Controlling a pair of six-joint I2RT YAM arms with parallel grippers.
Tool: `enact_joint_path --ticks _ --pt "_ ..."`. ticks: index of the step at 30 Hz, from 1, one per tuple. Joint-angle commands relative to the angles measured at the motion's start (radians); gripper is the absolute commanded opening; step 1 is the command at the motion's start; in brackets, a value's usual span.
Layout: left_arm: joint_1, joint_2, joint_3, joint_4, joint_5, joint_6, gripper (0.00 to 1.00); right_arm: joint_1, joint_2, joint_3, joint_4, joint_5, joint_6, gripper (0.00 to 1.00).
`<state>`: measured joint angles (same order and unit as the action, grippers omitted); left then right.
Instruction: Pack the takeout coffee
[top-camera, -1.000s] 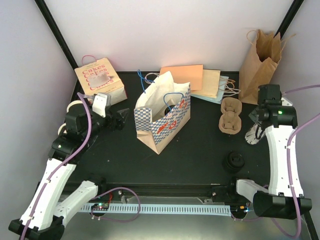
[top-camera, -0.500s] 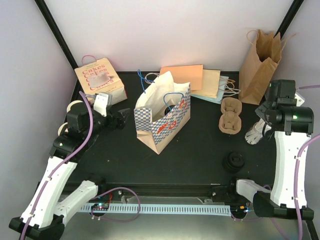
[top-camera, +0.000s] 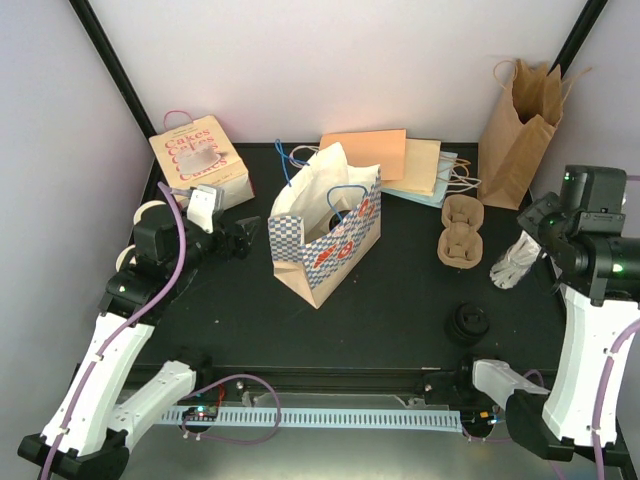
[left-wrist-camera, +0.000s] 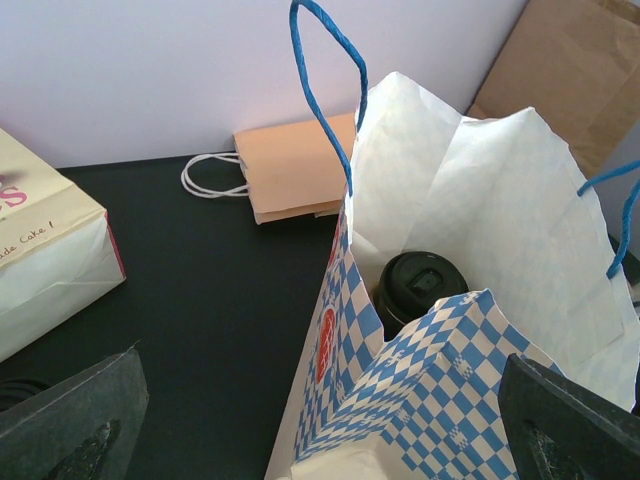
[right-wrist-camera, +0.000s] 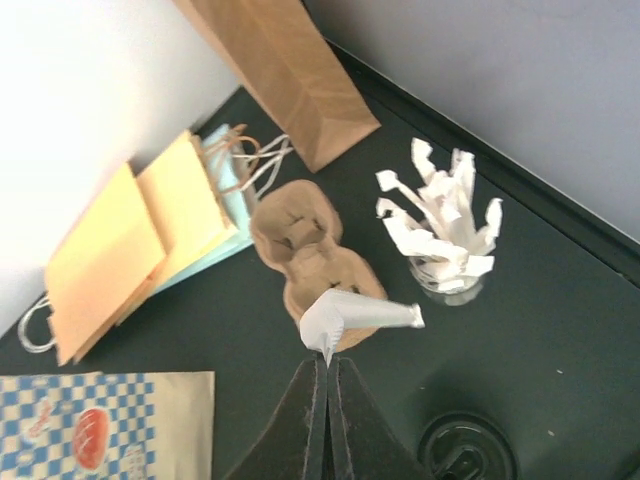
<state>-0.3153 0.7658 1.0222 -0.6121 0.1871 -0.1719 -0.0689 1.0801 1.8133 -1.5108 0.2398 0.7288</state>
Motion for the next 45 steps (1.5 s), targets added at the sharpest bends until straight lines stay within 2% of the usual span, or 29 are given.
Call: enact_joint_path --ticks 1,4,8,16,24,31,39,45 --pt "0.002 -0.011 0.001 0.022 0.024 -0.010 0.99 -0.006 -0.022 0.064 0.024 -0.126 -0.050 0.01" --pt "0.002 -0.010 -0.002 0.027 0.025 -0.013 0.98 -0.006 -0.074 0.024 0.136 -0.341 -0.111 0.01" --pt "0.002 -0.012 -0.010 0.031 0.036 -0.017 0.99 -0.004 -0.162 -0.098 0.383 -0.604 -0.141 0.01" --pt "0.002 -0.045 -0.049 0.049 0.058 -0.017 0.99 0.001 -0.185 -0.235 0.673 -0.865 -0.039 0.01" --pt "0.002 -0.091 -0.101 0.061 0.071 -0.008 0.98 0.083 -0.090 -0.188 0.803 -0.895 0.018 0.01" --pt "0.002 -0.149 -0.132 0.074 0.056 -0.006 0.98 0.169 -0.042 -0.197 1.000 -0.926 0.094 0.01" --pt "0.002 -0.198 -0.167 0.070 0.031 0.016 0.98 0.418 0.045 -0.112 1.024 -0.845 0.025 0.01" --pt "0.002 -0.221 -0.207 0.075 0.037 0.015 0.98 0.530 0.107 -0.078 1.022 -0.834 -0.028 0.01"
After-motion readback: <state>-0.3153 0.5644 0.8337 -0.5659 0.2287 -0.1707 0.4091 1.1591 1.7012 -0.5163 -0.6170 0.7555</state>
